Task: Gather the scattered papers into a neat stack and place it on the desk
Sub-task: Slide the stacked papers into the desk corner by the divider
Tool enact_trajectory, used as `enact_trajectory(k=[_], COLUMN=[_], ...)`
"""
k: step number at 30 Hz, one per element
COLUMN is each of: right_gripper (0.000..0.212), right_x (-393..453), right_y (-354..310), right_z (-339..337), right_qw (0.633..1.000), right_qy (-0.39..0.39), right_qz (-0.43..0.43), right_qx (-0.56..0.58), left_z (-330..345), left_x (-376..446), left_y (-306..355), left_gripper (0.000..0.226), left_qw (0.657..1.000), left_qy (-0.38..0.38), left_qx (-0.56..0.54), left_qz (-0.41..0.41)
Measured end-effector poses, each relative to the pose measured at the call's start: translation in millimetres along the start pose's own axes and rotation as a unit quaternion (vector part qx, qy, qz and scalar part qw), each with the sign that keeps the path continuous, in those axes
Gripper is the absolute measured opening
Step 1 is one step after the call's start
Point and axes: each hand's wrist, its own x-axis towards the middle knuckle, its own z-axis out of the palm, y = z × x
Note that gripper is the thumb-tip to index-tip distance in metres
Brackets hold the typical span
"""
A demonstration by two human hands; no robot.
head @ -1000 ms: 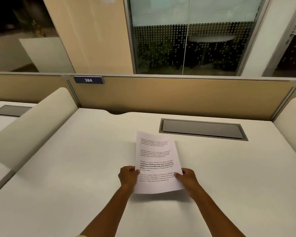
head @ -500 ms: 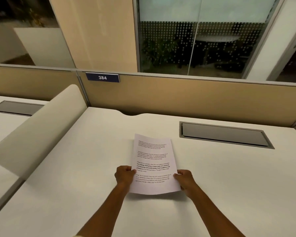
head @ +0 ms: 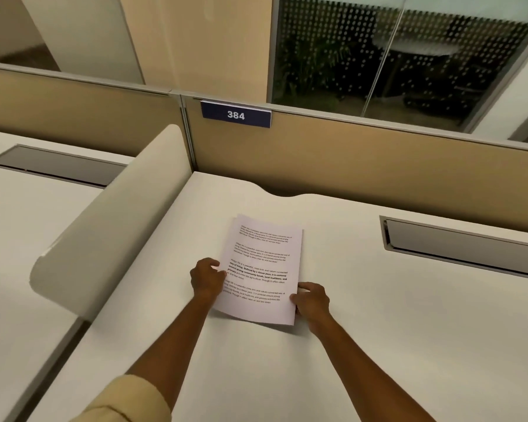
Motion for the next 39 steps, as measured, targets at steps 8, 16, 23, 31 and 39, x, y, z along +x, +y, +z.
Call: enact_trajectory(k=[8, 16, 23, 31, 39], right_gripper=[0.036, 0.029, 0.012, 0.006, 0.053], right_x=[20.1, 50.5, 80.7, 105.1, 122.4], right_y=[-49.4, -87.7, -112.3, -129.8, -135.9], right_z=[79.8, 135.3, 165.7, 181.6, 188.9], right_qw=[0.999, 0.989, 0.978, 0.966, 0.934], right_qy=[0.008, -0.012, -0.016, -0.017, -0.013], right_qz=[-0.038, -0.109, -0.135, -0.175, -0.197], right_qx=[-0.019, -0.102, -0.157, -0.188, -0.297], left_z=[-38.4, -61.7, -65.4, -45.7, -43.5], left_x=[81.3, 145.2, 189.6, 224.2, 244.8], left_y=[1.3, 3.6, 12.2, 7.6, 6.0], left_gripper=[0.028, 0.023, 0.011, 0.016, 0.024], left_qw=[1.0, 0.995, 0.986, 0.967, 0.961], left_qy=[0.025, 0.061, 0.093, 0.114, 0.119], left_qx=[0.012, 0.072, 0.114, 0.192, 0.213], left_qz=[-0.009, 0.026, 0.072, 0.126, 0.132])
